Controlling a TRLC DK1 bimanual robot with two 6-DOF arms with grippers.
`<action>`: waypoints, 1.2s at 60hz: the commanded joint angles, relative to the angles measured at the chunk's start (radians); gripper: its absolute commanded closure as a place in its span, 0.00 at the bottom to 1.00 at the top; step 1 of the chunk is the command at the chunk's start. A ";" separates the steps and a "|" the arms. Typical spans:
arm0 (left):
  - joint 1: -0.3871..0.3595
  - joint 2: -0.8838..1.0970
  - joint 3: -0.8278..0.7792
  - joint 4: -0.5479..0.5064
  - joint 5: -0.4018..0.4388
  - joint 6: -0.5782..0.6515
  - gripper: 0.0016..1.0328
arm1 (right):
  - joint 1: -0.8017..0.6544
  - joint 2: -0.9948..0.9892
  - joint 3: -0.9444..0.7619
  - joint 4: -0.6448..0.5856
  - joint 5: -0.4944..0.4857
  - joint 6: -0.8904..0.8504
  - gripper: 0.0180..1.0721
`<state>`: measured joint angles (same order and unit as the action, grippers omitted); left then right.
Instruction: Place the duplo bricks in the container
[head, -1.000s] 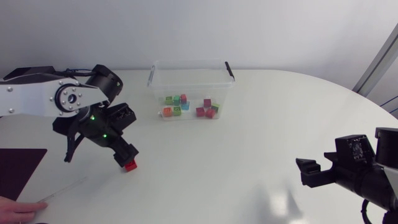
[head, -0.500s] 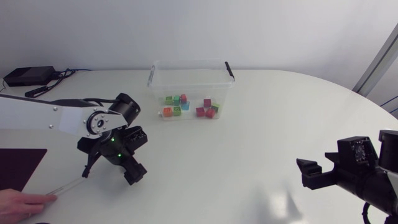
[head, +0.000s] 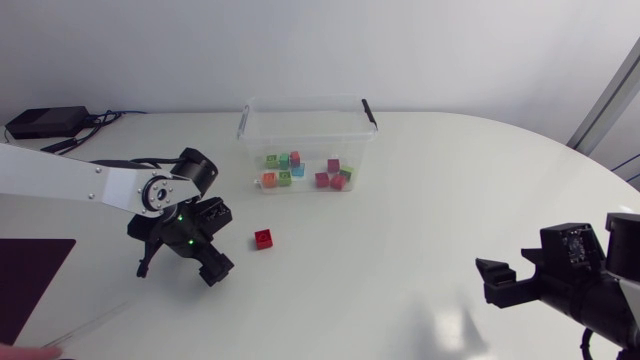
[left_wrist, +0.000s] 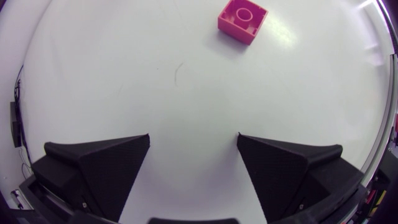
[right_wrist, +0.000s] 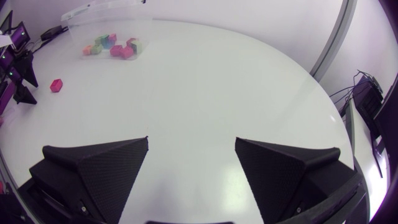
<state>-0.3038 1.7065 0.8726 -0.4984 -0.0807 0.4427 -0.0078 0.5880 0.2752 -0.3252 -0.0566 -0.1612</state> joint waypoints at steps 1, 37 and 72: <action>-0.006 -0.021 0.020 -0.023 -0.011 0.010 0.04 | 0.005 -0.005 -0.028 0.002 -0.006 0.002 0.04; -0.172 0.163 0.279 -0.083 -0.011 0.010 0.04 | 0.005 -0.008 -0.027 -0.003 -0.005 0.002 0.04; -0.190 0.314 0.276 0.001 -0.010 0.010 0.60 | 0.031 0.026 -0.002 0.008 -0.008 0.023 0.04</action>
<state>-0.4877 1.9636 1.1984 -0.4942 -0.0830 0.4423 0.0143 0.5964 0.2729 -0.3225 -0.0597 -0.1570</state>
